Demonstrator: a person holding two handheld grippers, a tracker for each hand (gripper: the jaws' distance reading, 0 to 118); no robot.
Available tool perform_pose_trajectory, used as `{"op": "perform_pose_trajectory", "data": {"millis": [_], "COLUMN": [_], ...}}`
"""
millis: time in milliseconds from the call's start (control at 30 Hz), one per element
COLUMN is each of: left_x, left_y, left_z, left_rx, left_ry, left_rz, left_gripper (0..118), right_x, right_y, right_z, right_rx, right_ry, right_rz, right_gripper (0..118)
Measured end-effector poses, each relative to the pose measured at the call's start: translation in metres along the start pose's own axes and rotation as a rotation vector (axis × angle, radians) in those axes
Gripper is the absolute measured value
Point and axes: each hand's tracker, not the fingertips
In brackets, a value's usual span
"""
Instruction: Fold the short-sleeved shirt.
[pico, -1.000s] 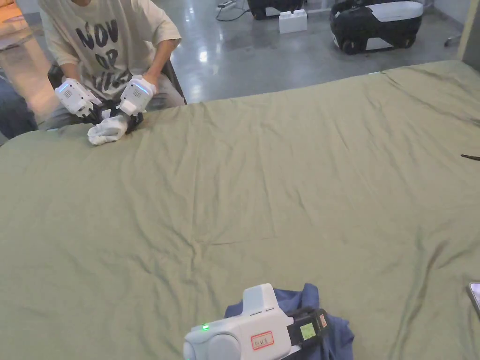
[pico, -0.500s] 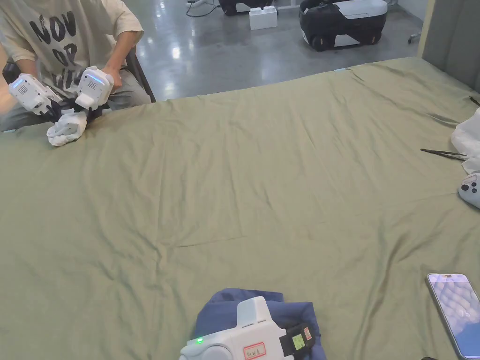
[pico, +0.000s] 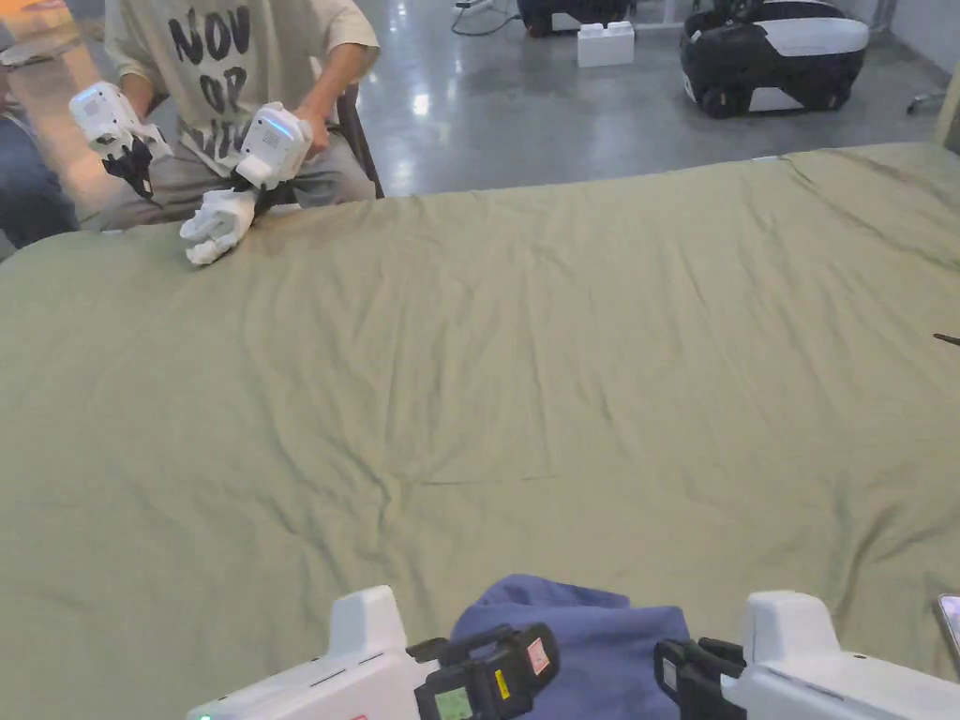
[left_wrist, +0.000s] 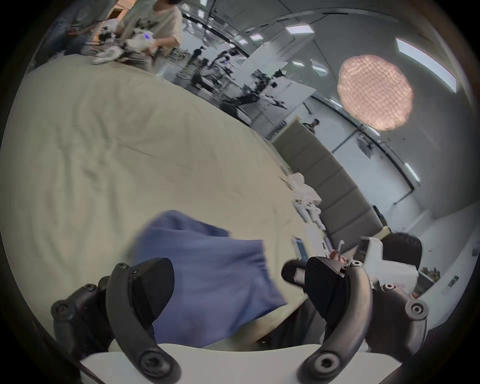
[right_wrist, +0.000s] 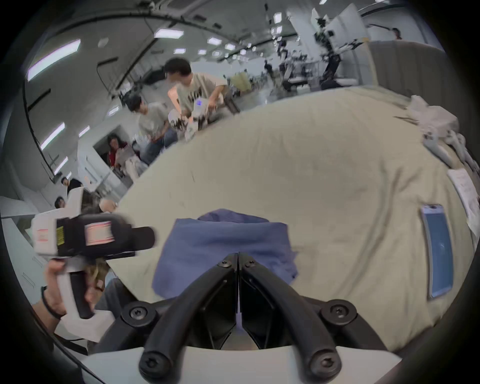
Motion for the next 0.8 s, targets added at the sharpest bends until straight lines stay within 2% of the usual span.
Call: {"op": "perform_pose_trajectory", "data": {"millis": [33,100,133,167,233,333,433,467,533,567,633,733,800], "left_x": [-0.016,-0.04,-0.052,-0.061,-0.067,-0.076,-0.073,-0.071,-0.067,-0.064,-0.068,-0.071,-0.081], "left_y": [-0.001,-0.003,-0.006,-0.009,-0.013,-0.017,-0.018,-0.018,-0.019,-0.017,-0.012,-0.002,0.014], "left_z": [0.008,0.016,0.018,0.018,0.009,-0.021,-0.054,-0.064,-0.074,-0.075,-0.076,-0.053,-0.022], "left_rx": [-0.009,-0.024,-0.015,-0.014,-0.019,-0.044,-0.124,-0.137,-0.14,-0.127,-0.148,-0.136,-0.092], "left_ry": [0.025,0.05,0.033,0.001,-0.067,-0.132,-0.102,-0.073,-0.092,-0.045,-0.067,-0.085,-0.087], "left_rz": [0.038,0.131,0.191,0.242,0.319,0.364,0.333,0.321,0.298,0.278,0.319,0.322,0.293], "left_gripper": [105,105,105,105,105,105,103,97,52,49,33,29,29], "right_x": [0.001,0.003,0.007,0.004,-0.005,-0.011,-0.007,-0.003,0.007,0.011,0.018,0.02,0.016], "right_y": [0.005,0.003,-0.003,-0.007,-0.005,-0.007,-0.005,-0.005,-0.005,-0.006,-0.007,-0.011,-0.013], "right_z": [-0.018,-0.049,-0.063,-0.059,-0.054,-0.056,-0.052,-0.051,-0.049,-0.047,-0.038,-0.015,0.001], "right_rx": [-0.061,-0.228,-0.288,-0.192,-0.187,-0.195,-0.197,-0.196,-0.186,-0.178,-0.149,-0.074,-0.048], "right_ry": [-0.051,-0.213,-0.215,-0.18,-0.206,-0.243,-0.227,-0.211,-0.186,-0.172,-0.131,-0.061,-0.05], "right_rz": [-0.003,0.06,0.096,0.106,0.106,0.194,0.157,0.126,0.048,0.019,-0.032,-0.108,-0.106], "right_gripper": [0,0,0,0,0,0,0,0,0,0,0,0,0]}}
